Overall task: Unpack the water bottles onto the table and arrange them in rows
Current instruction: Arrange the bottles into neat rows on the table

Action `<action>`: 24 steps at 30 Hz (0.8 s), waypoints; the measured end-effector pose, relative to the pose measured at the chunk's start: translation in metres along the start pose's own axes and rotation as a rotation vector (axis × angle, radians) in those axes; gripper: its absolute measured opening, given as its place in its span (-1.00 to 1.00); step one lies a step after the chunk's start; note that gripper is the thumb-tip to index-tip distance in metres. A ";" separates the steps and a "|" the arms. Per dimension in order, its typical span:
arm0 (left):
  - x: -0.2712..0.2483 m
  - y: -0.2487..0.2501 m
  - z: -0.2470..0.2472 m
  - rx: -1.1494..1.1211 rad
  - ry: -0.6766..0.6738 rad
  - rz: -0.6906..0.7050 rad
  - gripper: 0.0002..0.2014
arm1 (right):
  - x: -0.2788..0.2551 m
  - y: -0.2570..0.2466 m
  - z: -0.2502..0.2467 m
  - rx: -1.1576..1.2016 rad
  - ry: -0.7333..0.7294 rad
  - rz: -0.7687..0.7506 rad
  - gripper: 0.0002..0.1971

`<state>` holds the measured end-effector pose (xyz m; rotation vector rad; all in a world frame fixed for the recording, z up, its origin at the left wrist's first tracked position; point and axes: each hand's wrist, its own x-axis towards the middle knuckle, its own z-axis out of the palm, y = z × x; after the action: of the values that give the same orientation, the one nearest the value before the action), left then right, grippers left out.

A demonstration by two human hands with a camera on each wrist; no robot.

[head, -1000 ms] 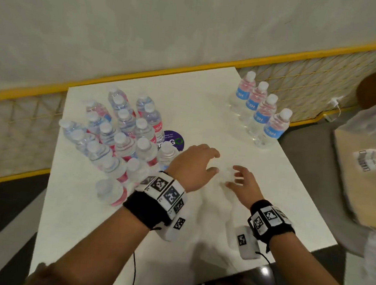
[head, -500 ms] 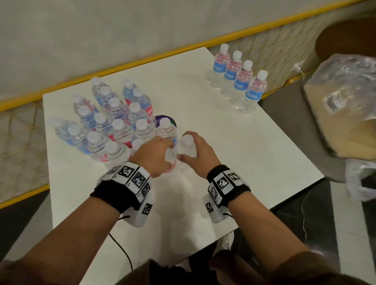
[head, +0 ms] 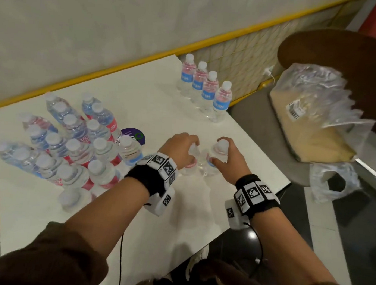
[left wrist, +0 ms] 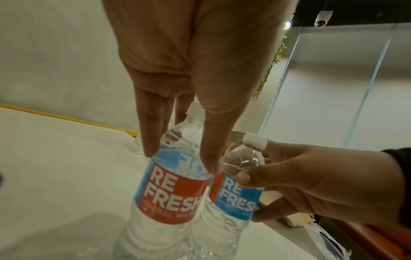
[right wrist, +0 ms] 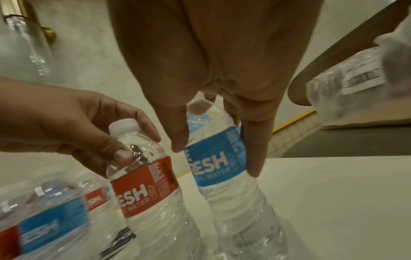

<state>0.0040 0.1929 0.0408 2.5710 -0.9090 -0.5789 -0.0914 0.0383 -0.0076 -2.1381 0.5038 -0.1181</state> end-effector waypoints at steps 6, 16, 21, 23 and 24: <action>0.082 0.041 0.002 -0.009 0.060 0.018 -0.53 | 0.042 0.029 -0.041 0.045 0.051 0.005 -0.48; 0.127 0.034 0.056 -0.462 0.162 -0.168 -0.05 | 0.074 0.069 -0.051 0.276 0.056 0.135 -0.14; 0.127 0.012 0.082 -0.539 0.051 -0.234 -0.20 | 0.071 0.085 -0.035 0.284 0.034 0.320 -0.13; 0.137 0.011 0.086 -0.594 0.096 -0.275 -0.22 | 0.076 0.087 -0.035 0.287 0.044 0.335 -0.19; 0.142 0.012 0.087 -0.593 0.114 -0.289 -0.24 | 0.080 0.088 -0.036 0.278 0.039 0.334 -0.21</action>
<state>0.0561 0.0749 -0.0645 2.1639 -0.2633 -0.6533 -0.0555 -0.0654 -0.0661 -1.7587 0.8106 -0.0382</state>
